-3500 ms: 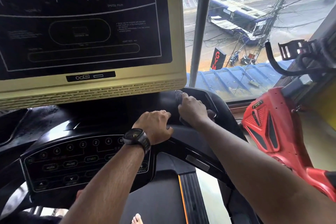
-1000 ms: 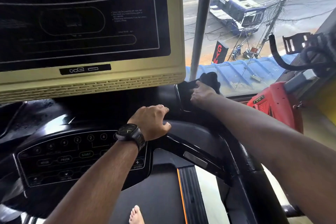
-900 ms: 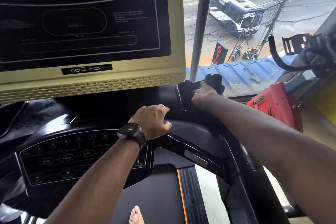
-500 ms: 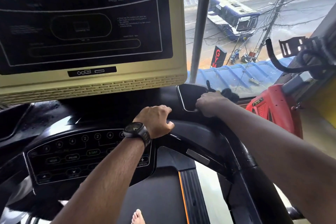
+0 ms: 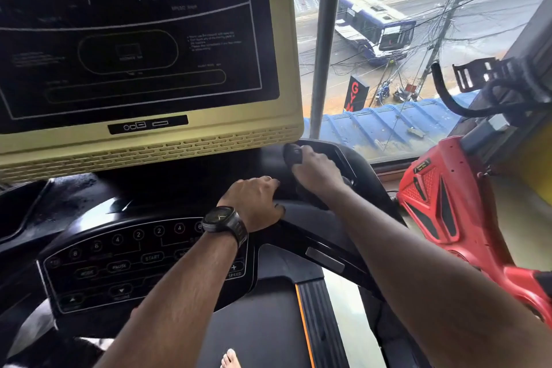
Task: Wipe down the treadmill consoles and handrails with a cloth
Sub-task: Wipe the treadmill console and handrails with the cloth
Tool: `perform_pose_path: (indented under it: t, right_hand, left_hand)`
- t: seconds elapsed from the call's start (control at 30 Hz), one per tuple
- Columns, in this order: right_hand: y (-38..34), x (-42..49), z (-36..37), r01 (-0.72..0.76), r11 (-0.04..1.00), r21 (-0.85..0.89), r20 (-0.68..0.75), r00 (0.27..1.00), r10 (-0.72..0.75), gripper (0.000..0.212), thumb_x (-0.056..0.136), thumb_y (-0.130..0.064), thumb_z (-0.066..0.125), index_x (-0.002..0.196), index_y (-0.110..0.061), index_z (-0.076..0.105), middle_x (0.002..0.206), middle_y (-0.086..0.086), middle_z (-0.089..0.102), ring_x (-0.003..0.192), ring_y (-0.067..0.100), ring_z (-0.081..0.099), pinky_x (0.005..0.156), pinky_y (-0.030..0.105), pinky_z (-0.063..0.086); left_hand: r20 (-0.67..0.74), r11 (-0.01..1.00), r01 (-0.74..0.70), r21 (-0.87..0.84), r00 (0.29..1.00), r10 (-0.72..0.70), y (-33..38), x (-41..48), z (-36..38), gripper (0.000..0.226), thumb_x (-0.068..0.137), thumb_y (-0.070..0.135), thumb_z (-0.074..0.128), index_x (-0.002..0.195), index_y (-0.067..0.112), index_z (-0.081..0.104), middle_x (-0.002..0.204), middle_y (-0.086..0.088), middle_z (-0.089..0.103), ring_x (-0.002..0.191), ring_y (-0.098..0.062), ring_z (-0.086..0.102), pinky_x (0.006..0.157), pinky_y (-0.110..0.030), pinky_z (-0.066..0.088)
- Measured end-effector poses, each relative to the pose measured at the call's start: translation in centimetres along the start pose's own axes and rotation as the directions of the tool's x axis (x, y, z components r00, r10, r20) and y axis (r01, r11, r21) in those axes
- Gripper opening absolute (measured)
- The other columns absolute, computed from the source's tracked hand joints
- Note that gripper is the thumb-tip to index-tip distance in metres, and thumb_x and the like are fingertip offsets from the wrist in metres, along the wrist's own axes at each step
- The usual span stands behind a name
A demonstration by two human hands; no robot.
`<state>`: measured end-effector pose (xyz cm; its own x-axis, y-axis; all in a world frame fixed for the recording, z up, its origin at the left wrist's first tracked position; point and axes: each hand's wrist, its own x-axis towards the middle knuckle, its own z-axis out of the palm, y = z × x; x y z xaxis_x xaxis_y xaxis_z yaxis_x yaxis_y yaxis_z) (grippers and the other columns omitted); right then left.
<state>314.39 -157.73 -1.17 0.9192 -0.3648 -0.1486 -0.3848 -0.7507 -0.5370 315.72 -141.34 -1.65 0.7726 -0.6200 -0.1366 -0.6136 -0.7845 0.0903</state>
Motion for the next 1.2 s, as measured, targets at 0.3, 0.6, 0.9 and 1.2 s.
perform_pose_path:
  t: [0.3, 0.6, 0.9, 1.2]
  right_hand:
    - [0.3, 2.1, 2.4, -0.005, 0.987, -0.158, 0.007, 1.000, 0.007, 0.054, 0.095, -0.034, 0.051, 0.141, -0.009, 0.039, 0.136, 0.015, 0.058, 0.123, 0.037, 0.057, 0.096, 0.047, 0.042]
    - [1.8, 0.8, 2.7, 0.206, 0.911, -0.358, -0.036, 0.972, -0.234, 0.048, 0.096, -0.023, 0.048, 0.142, -0.010, 0.042, 0.126, 0.015, 0.065, 0.111, 0.038, 0.065, 0.082, 0.043, 0.045]
    - [4.8, -1.0, -2.1, 0.491, 0.707, -0.509, 0.353, 0.868, -0.349, 0.080, 0.089, -0.018, 0.059, 0.158, -0.030, 0.021, 0.146, -0.002, 0.054, 0.133, 0.025, 0.052, 0.100, 0.043, 0.045]
    - [3.0, 1.1, -0.9, 0.102, 0.989, -0.108, 0.028, 0.995, -0.100, 0.024, 0.091, -0.016, 0.047, 0.113, -0.018, 0.057, 0.120, 0.014, 0.067, 0.112, 0.037, 0.062, 0.080, 0.039, 0.036]
  left_hand:
    - [-0.022, 1.000, -0.018, -0.025, 1.000, 0.017, -0.2, 0.2, 0.2, 0.051, 0.085, 0.047, 0.048, 0.126, 0.019, 0.059, 0.125, 0.001, 0.064, 0.112, -0.021, 0.062, 0.097, -0.042, 0.049]
    - [-0.035, 0.999, -0.032, -0.013, 0.999, 0.032, -0.3, 0.3, 0.3, 0.052, 0.087, 0.046, 0.049, 0.130, 0.018, 0.057, 0.128, 0.001, 0.063, 0.113, -0.021, 0.062, 0.097, -0.042, 0.049]
    - [-0.035, 0.999, -0.037, 0.001, 0.999, 0.037, -0.2, 0.3, 0.3, 0.060, 0.088, 0.044, 0.050, 0.143, 0.020, 0.050, 0.140, 0.001, 0.058, 0.123, -0.022, 0.058, 0.103, -0.041, 0.047]
    - [-0.032, 1.000, -0.013, -0.003, 0.999, 0.013, -0.2, 0.4, 0.4, 0.060, 0.088, 0.044, 0.052, 0.143, 0.021, 0.050, 0.140, 0.001, 0.058, 0.123, -0.022, 0.058, 0.103, -0.040, 0.046]
